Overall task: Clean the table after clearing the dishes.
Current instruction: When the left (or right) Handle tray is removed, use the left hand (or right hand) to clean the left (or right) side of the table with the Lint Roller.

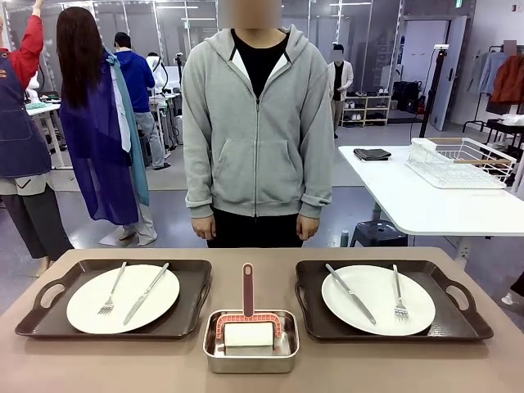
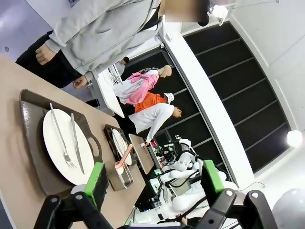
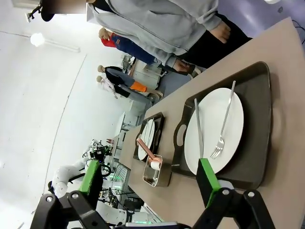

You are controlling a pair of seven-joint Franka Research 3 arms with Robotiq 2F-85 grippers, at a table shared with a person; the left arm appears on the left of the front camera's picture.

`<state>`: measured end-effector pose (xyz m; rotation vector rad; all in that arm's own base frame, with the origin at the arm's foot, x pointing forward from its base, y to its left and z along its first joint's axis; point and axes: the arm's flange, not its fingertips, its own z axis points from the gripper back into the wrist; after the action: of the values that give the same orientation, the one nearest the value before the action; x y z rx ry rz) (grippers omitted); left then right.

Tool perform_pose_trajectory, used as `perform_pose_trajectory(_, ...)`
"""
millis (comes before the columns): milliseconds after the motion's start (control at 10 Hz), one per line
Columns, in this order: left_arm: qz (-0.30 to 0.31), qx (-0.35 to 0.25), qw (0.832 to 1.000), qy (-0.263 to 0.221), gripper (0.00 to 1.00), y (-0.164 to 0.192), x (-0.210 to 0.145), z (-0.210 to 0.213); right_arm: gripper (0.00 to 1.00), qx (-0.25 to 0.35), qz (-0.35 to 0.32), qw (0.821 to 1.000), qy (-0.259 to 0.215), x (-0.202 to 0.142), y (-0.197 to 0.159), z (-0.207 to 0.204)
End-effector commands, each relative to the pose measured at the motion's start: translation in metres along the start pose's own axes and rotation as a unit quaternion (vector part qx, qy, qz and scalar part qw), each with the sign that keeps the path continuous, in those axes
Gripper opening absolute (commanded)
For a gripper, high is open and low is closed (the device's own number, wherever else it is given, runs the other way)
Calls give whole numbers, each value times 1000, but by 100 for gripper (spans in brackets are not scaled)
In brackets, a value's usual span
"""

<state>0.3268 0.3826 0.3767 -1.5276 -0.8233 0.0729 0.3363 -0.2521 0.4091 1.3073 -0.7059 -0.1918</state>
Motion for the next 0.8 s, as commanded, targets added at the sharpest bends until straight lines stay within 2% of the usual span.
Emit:
perform_pose_trajectory(0, 0, 4, 1000, -2, 100, -2, -1, 5, 100, 0, -1, 1000, -4, 2, 3, 2)
perform_pose_trajectory(700, 0, 4, 1000, -2, 100, -2, -1, 5, 100, 0, -1, 1000, -4, 2, 3, 2)
